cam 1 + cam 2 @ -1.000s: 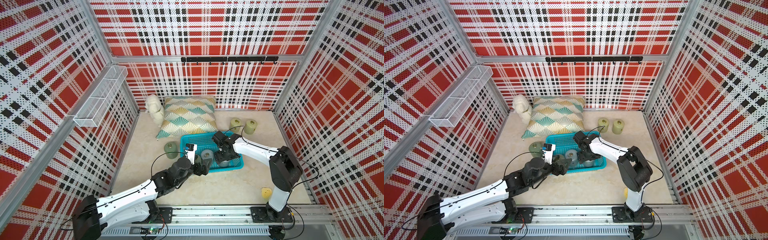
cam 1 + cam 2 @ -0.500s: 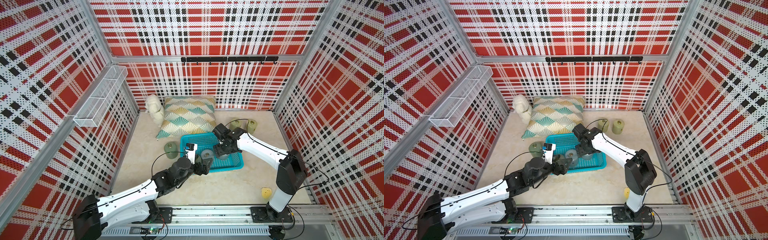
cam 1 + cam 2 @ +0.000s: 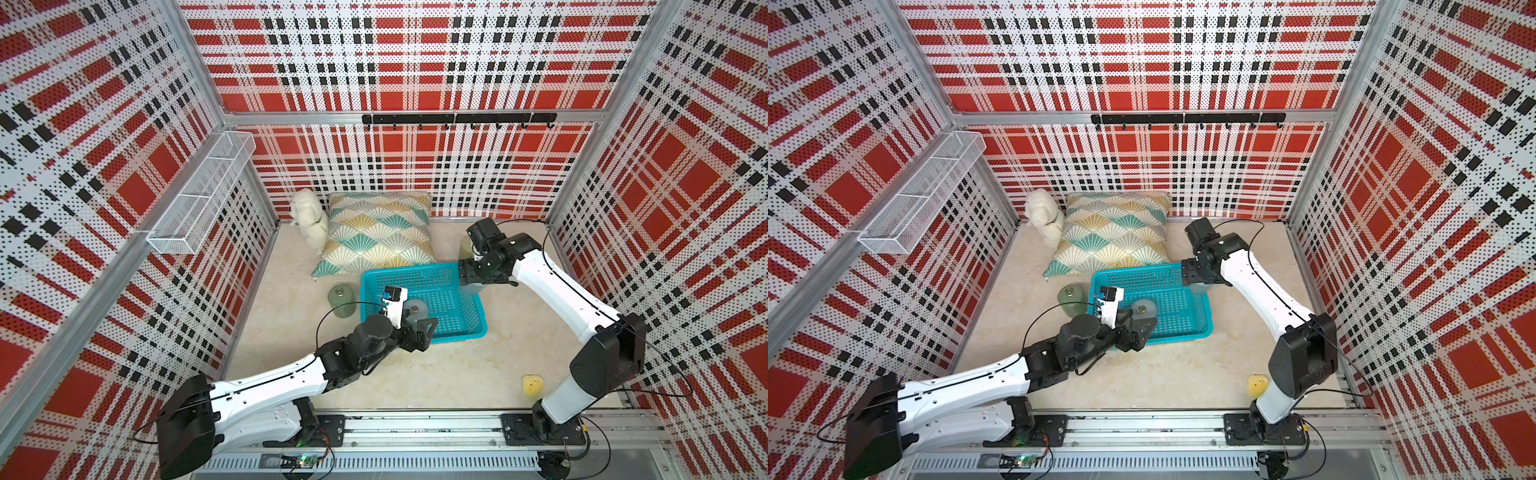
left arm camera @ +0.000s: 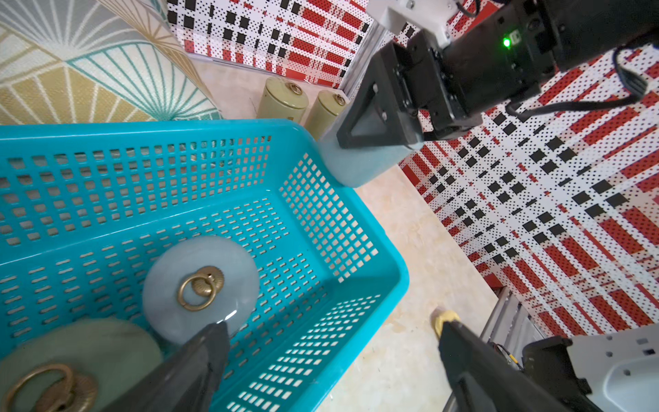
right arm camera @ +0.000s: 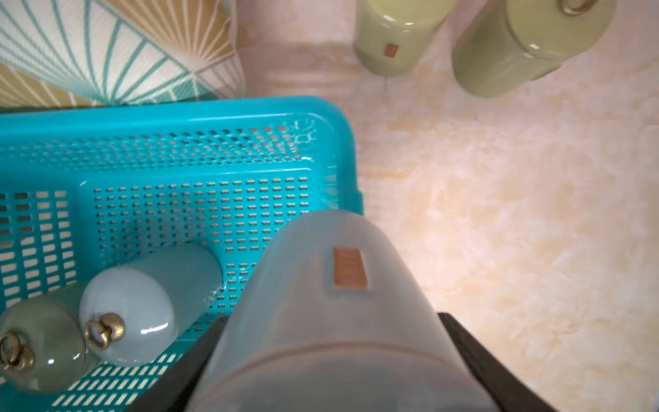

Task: Take the tea canister out of the basket
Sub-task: Place the tea canister at the center of the board.

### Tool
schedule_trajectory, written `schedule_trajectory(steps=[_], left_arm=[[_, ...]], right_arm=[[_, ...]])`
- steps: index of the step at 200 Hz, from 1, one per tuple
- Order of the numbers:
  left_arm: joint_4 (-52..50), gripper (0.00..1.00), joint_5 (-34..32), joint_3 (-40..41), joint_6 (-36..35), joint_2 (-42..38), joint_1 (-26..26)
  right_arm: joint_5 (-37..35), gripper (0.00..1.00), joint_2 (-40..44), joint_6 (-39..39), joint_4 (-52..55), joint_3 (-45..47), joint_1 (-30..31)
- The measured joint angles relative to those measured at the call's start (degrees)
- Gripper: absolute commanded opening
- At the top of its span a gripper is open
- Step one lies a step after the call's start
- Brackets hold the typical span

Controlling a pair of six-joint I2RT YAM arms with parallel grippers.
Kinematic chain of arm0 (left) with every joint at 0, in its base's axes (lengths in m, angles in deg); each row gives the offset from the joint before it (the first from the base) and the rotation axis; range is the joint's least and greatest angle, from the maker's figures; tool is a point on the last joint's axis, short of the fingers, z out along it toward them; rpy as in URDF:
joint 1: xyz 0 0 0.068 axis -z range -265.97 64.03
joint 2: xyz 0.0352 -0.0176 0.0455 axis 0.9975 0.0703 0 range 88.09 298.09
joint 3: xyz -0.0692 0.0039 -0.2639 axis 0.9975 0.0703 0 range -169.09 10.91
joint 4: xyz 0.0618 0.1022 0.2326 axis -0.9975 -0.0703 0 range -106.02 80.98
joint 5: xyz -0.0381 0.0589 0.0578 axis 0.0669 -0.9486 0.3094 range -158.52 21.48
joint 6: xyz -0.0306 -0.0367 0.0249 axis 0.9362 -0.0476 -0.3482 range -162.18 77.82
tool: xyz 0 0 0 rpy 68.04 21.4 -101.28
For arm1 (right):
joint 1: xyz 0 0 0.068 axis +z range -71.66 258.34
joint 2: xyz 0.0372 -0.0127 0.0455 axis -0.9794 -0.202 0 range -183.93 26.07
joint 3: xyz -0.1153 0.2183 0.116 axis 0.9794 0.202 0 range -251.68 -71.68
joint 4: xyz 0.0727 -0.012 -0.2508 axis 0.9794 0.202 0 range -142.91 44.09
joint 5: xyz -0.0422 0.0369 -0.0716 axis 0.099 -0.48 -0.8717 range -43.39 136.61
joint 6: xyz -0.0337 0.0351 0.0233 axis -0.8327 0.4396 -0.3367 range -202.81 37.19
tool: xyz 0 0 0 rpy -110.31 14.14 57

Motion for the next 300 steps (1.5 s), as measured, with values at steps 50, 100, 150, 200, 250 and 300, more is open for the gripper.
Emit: schedule_trajectory(steps=[50,100,150,200,250,300], left_arm=[[2.6,0.99,0.4,-0.9,-0.7,2.6,1.9],[3.1,0.99,0.6,-1.0,-1.7,3.4,2.6],[3.2,0.99,0.6,-1.0,-2.3,3.3,2.7],[3.2,0.99,0.3,-1.0,-2.4,2.2,2.7],[3.1,0.99,-0.6,-0.8,-2.5,0.2,2.7],[2.9,0.99,-1.2,-0.8,-2.5,0.1,2.7]], right_arm=[[0.3,0.75,0.5,-0.6,-0.4,0.2,-8.5],[-0.3,0.75,-3.6,-0.3,-2.6,0.2,-12.9],[0.4,0.76,-13.7,1.4,-4.8,-0.9,-12.9],[-0.9,0.76,-21.3,2.2,-6.5,-6.2,-12.9],[-1.7,0.76,-26.8,2.4,-7.5,-9.6,-12.9],[-1.8,0.76,-28.7,2.4,-7.8,-9.7,-12.9]])
